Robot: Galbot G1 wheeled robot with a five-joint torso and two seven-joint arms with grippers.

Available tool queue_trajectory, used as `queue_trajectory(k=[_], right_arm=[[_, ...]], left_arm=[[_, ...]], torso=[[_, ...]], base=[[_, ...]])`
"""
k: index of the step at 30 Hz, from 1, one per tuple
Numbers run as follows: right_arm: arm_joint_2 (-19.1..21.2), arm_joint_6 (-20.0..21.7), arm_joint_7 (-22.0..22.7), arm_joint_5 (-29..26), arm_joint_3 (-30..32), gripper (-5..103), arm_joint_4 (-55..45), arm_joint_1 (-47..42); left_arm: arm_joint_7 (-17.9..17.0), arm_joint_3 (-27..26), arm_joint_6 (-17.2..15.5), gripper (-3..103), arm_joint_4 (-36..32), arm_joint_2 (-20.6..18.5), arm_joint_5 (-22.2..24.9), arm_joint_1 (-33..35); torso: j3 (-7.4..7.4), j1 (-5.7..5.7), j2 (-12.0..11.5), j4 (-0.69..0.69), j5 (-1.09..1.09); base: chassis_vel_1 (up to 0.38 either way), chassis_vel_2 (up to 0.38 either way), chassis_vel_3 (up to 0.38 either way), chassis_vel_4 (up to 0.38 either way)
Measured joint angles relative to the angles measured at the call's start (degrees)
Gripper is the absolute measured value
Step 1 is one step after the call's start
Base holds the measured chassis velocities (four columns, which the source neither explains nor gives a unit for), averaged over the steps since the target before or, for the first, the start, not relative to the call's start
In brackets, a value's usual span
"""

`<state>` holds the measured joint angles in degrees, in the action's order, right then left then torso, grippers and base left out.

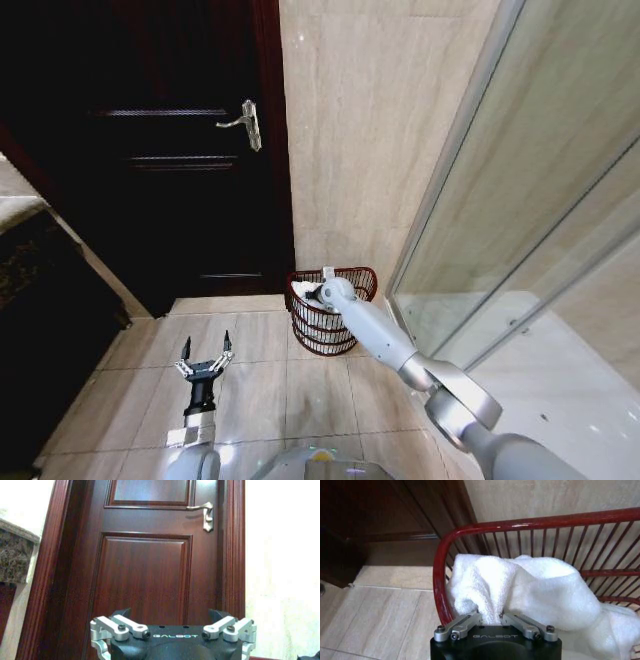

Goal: Discard the used towel into the hamper.

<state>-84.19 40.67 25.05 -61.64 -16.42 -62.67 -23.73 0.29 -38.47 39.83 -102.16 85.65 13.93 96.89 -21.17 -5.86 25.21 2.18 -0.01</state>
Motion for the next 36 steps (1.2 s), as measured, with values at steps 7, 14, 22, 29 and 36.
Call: queue_trajectory(k=[7, 14, 22, 29, 36], right_arm=[[0.8, 0.0, -1.9, 3.7, 0.0, 19, -1.4, -0.2], [1.0, -0.7, -1.9, 5.4, 0.0, 40, -2.9, -0.9], [1.6, -1.1, -1.9, 6.0, 0.2, 68, -4.6, -1.1], [1.7, -1.9, -2.7, 7.9, 0.9, 95, -4.6, -1.5], [3.4, -4.3, -11.7, 15.1, 1.8, 100, -5.8, -2.4]], left_arm=[[0.0, 0.0, 0.9, 100, 0.0, 0.6, -0.9, 0.9], [-0.3, -0.3, 0.7, 100, -0.9, 0.3, -1.1, 1.2], [-0.4, -0.8, -0.9, 100, -1.8, -0.4, -0.6, 1.2], [2.1, -1.6, -3.1, 100, -2.7, -1.6, 1.3, 1.4], [5.4, -1.7, -7.8, 100, -5.3, -4.5, 6.3, 2.5]], torso=[[0.0, 0.0, 0.0, 0.0, 0.0], [0.0, 0.0, 0.0, 0.0, 0.0], [0.0, 0.0, 0.0, 0.0, 0.01], [0.0, 0.0, 0.0, 0.0, 0.0], [0.0, 0.0, 0.0, 0.01, 0.01]], base=[[0.0, 0.0, 0.0, 0.0], [0.0, 0.0, 0.0, 0.0], [0.0, 0.0, 0.0, 0.0], [0.0, 0.0, 0.0, 0.0], [0.0, 0.0, 0.0, 0.0]])
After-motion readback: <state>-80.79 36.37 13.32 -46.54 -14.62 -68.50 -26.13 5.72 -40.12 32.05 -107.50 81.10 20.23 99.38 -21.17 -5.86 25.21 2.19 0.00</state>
